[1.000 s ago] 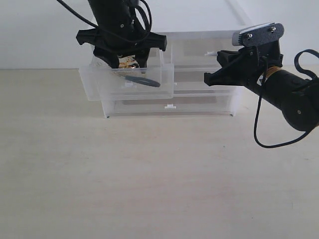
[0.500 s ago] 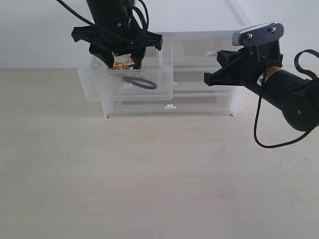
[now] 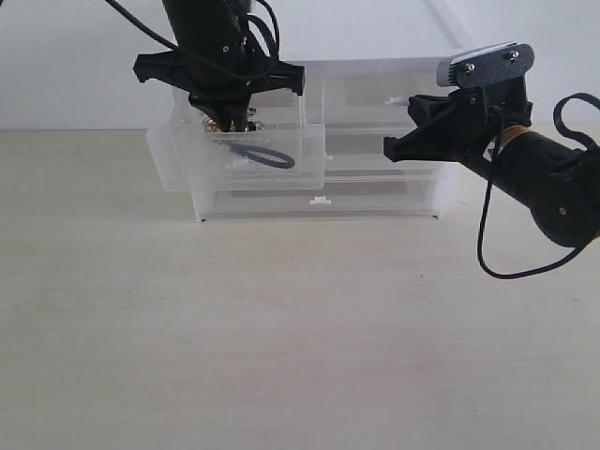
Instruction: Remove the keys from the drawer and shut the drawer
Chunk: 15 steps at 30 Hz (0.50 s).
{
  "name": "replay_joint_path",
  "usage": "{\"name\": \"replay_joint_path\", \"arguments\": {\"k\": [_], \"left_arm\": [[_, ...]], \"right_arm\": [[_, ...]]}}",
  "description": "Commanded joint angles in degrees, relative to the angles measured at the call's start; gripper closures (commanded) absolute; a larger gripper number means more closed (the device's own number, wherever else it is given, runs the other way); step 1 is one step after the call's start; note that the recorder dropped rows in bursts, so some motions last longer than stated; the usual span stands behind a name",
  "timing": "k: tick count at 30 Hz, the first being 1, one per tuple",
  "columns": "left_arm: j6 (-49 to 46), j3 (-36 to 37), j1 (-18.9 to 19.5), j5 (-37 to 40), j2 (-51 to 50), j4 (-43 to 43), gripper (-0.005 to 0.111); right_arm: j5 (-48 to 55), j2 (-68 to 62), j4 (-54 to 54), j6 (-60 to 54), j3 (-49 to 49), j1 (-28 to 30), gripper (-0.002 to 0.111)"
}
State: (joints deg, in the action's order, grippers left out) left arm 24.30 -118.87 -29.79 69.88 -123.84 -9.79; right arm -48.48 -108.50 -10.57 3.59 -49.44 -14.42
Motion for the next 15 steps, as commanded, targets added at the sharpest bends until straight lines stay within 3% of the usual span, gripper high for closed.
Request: {"name": "replay_joint_path", "arguments": {"k": [1, 15], "left_arm": [[-1.2, -0.2, 0.2, 0.1, -0.5, -1.3, 0.103], [-4.6, -0.2, 0.2, 0.1, 5.1, -2.7, 0.103]], "right_arm": [[-3.6, -0.2, 4.1, 0.4, -1.5, 0.7, 0.109], [-4.1, -0.2, 4.3, 0.4, -1.5, 0.7, 0.109]]}}
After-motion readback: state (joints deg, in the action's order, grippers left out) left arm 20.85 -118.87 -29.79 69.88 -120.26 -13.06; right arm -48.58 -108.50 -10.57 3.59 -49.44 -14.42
